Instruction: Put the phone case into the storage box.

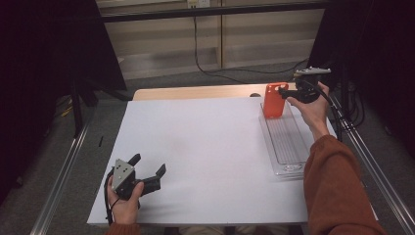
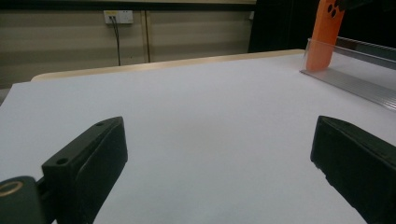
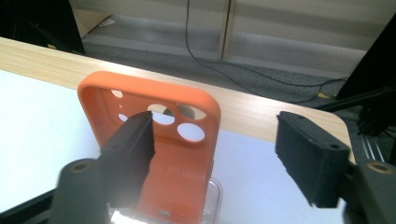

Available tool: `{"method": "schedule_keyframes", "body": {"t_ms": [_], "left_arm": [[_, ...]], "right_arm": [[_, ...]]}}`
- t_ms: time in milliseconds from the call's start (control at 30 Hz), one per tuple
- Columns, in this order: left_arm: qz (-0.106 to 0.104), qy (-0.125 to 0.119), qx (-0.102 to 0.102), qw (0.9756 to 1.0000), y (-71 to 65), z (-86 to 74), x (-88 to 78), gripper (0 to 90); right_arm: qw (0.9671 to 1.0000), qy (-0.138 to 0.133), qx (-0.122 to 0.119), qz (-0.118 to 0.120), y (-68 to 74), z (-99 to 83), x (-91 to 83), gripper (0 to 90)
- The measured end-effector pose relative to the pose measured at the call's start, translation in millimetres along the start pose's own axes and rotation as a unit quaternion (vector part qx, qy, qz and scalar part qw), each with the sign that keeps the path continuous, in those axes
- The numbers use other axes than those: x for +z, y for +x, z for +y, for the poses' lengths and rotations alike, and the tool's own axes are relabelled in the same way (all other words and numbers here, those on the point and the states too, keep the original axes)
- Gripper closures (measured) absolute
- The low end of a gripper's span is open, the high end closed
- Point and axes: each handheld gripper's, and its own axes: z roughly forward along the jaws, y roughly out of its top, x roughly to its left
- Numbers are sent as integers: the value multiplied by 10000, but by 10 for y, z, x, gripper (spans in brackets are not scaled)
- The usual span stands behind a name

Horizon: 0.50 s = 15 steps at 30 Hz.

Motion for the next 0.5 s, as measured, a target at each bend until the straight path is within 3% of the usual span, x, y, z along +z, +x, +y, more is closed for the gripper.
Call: {"method": "schedule_keyframes", "body": {"t_ms": [133,167,333,500], "left_arm": [[-19,-13,38,10000,-19,11,-3,38],[-20,-17,37,10000,-23,12,1,38],[15,-46,-7,10000,-13,10,0,38],[21,-52,10,10000,-16,9,5,38]], "right_arm": [[10000,-19,95,0,-12,-8,-10,162],[9999,-2,163,-1,-20,-10,-18,109],[9996,-9,272,25,-35,-13,-56,42],[9990,-207,365,119,-22,-63,-89,35]]}}
